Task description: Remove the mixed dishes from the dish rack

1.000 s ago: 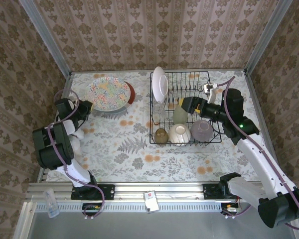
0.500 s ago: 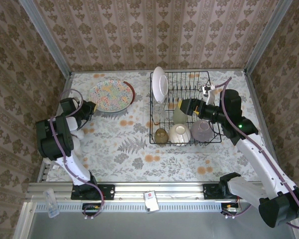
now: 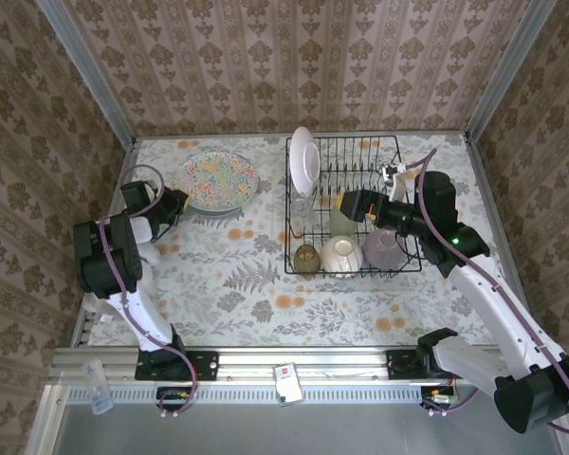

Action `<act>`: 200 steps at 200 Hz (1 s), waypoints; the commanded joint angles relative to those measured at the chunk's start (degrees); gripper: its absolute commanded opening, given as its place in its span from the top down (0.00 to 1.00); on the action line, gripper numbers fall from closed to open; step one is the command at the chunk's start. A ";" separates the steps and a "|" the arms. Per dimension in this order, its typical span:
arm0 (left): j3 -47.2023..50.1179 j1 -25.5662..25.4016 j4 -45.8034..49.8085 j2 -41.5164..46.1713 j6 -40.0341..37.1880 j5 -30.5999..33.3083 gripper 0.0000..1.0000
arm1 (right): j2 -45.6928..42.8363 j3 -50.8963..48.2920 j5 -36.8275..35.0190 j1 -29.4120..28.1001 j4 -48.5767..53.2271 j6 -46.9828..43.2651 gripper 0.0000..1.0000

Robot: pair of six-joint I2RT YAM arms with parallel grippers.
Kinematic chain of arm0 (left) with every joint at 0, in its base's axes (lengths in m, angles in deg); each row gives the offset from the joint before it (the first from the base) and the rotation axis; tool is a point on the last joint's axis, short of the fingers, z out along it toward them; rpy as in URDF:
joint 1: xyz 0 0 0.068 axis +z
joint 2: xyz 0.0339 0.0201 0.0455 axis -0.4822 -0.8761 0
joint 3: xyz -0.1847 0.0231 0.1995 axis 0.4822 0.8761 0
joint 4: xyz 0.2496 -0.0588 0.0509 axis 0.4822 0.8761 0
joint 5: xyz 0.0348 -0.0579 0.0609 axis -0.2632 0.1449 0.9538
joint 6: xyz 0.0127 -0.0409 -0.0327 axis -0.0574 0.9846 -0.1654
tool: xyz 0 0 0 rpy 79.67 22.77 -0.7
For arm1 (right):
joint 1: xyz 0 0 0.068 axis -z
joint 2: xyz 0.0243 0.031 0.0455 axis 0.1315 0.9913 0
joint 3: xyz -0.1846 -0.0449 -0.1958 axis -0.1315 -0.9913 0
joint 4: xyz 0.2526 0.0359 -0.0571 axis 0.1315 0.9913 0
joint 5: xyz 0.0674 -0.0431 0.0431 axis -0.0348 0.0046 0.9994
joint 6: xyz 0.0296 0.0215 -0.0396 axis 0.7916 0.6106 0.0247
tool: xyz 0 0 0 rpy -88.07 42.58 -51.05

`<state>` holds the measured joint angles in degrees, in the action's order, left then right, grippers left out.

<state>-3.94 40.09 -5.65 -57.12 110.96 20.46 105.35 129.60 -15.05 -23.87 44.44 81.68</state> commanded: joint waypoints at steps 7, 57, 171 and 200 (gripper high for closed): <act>-2.34 -0.19 -1.04 0.33 -1.45 0.80 1.00 | -0.86 0.19 -1.27 -0.36 1.15 -1.49 0.00; -3.53 -0.24 1.81 0.63 -2.90 0.98 0.84 | -1.02 -0.56 -1.21 -0.56 0.74 -1.34 0.00; -11.02 -1.83 22.98 2.99 -12.30 6.36 0.38 | -1.84 -1.72 -1.47 -0.64 0.60 -1.44 0.00; -13.43 -2.20 28.55 3.36 -14.22 8.49 0.21 | -1.98 -1.92 -1.56 -0.64 0.46 -1.41 0.00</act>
<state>-14.19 38.26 16.31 -56.29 100.40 26.58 104.54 128.49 -15.29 -24.11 44.55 81.44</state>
